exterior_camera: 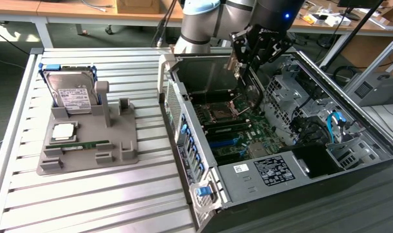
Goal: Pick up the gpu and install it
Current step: 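Pick up the gpu and move the gpu toward the slot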
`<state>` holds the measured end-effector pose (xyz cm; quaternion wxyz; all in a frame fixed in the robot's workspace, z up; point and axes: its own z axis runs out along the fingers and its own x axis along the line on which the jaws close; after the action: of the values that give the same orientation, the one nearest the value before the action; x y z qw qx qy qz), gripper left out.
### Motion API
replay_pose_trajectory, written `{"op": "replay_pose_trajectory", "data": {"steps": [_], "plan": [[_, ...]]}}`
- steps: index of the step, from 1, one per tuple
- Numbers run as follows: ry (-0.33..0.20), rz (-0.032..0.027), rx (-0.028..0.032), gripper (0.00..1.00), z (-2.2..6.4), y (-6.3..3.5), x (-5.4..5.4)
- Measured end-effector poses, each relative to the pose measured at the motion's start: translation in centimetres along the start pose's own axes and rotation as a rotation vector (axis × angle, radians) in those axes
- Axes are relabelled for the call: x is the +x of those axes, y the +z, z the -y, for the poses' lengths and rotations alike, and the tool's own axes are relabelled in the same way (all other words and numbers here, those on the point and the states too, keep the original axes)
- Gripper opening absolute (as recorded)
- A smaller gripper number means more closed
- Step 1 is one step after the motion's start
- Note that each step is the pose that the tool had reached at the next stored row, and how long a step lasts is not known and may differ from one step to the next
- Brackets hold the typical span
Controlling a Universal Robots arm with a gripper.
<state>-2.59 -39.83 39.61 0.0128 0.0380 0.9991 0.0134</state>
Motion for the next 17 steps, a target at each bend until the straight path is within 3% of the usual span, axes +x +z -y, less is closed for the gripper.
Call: {"op": "replay_pose_trajectory", "data": {"steps": [17], "plan": [[0.000, 0.0000, 0.0000, 0.27, -0.11, 0.98, -1.9]]}}
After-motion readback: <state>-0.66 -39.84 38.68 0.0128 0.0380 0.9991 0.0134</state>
